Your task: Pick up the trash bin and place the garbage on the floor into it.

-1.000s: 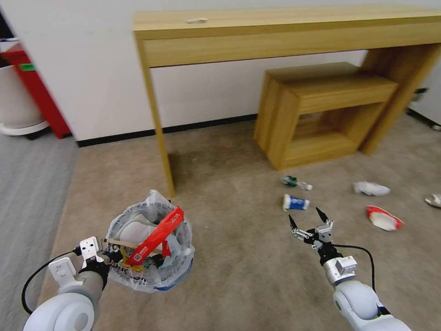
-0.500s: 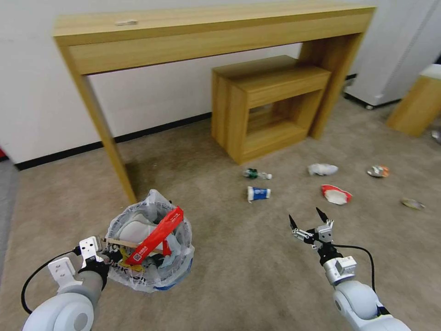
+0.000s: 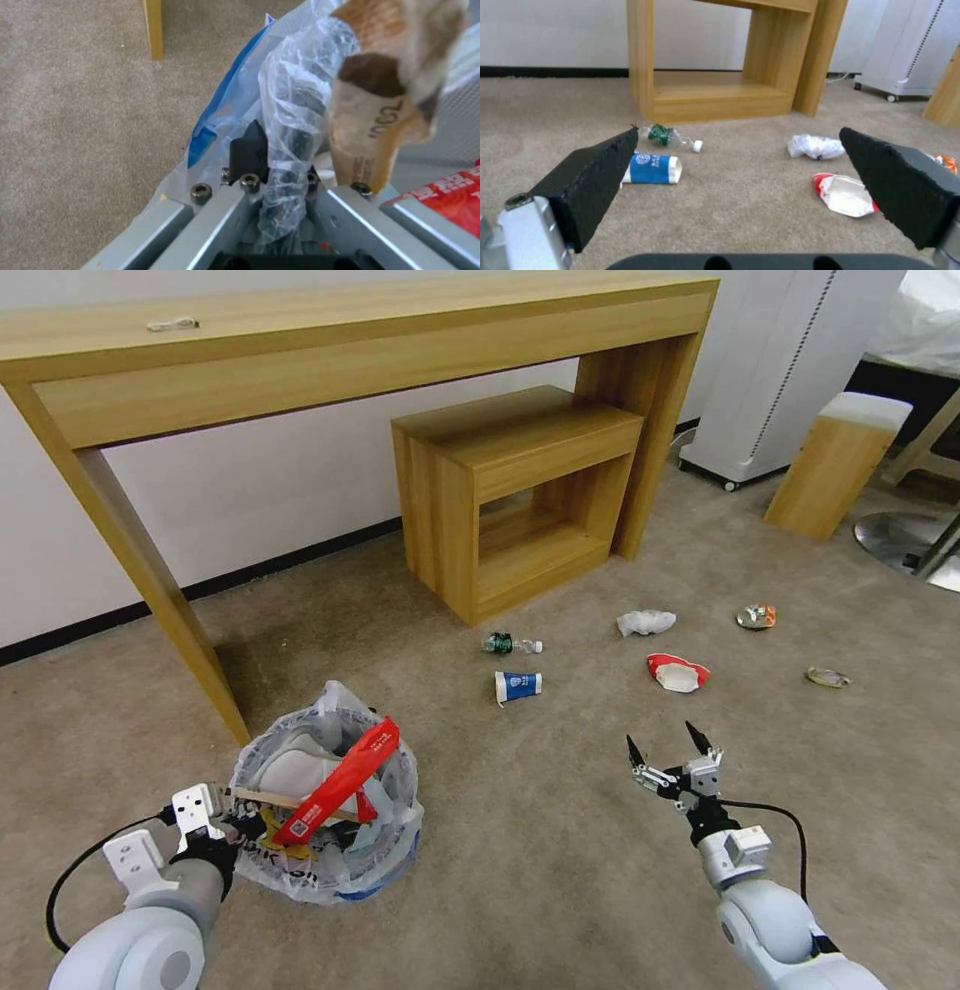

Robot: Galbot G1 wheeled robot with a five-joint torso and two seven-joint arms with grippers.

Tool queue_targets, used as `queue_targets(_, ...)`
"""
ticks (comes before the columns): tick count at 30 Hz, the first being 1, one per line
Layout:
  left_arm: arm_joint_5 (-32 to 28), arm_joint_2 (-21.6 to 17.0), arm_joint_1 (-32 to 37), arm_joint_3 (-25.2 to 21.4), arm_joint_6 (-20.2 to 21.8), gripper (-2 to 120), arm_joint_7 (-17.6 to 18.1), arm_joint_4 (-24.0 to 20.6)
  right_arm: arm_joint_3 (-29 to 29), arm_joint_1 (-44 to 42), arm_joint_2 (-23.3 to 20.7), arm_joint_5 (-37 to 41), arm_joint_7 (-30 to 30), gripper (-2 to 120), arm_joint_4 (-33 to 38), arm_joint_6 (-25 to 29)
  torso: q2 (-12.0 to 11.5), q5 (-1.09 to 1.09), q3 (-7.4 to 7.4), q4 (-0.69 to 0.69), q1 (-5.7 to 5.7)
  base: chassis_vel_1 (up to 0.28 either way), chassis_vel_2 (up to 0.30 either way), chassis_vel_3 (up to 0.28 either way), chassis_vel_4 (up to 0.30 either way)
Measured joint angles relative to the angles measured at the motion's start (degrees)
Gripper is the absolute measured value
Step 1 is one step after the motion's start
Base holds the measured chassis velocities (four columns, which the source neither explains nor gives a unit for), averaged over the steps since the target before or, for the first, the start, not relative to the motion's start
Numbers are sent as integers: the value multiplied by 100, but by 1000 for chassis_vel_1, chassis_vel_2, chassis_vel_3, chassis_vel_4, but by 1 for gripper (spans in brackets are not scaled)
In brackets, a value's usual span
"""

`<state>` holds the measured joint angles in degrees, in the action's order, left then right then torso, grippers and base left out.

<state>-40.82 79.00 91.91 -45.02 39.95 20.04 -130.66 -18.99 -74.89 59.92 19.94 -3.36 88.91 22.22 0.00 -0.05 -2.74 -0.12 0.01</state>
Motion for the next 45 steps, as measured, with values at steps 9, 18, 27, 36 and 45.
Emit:
queue_targets(9, -26, 7, 0, -35, -10, 0, 10, -8, 43, 112, 151, -390, -154, 100, -175, 271, 0, 0, 0, 0, 0, 0, 0, 0, 0)
queue_targets(18, -28, 30, 27, -50, -26, 0, 15, -26, -1, 155, 235, -563, -126, 100, -256, 433, 0, 0, 0, -1, 0, 0, 0, 0, 0)
queue_targets(27, -18, 49, 49, -60, -55, 0, 16, -56, -83, 169, 239, -576, -56, 100, -273, 469, 0, 0, 0, -1, 0, 0, 0, 0, 0)
queue_targets(36, 21, 80, 68, -44, -65, 0, 8, -67, -154, 154, 244, -652, 14, 100, -278, 555, 0, 0, 1, -1, 0, -64, 70, 68, -64)
queue_targets(45, 63, 100, 87, -36, -91, 0, -20, -76, -184, 131, 277, -732, 4, 100, -294, 565, 0, 0, -1, -1, 1, -159, 165, 153, -152)
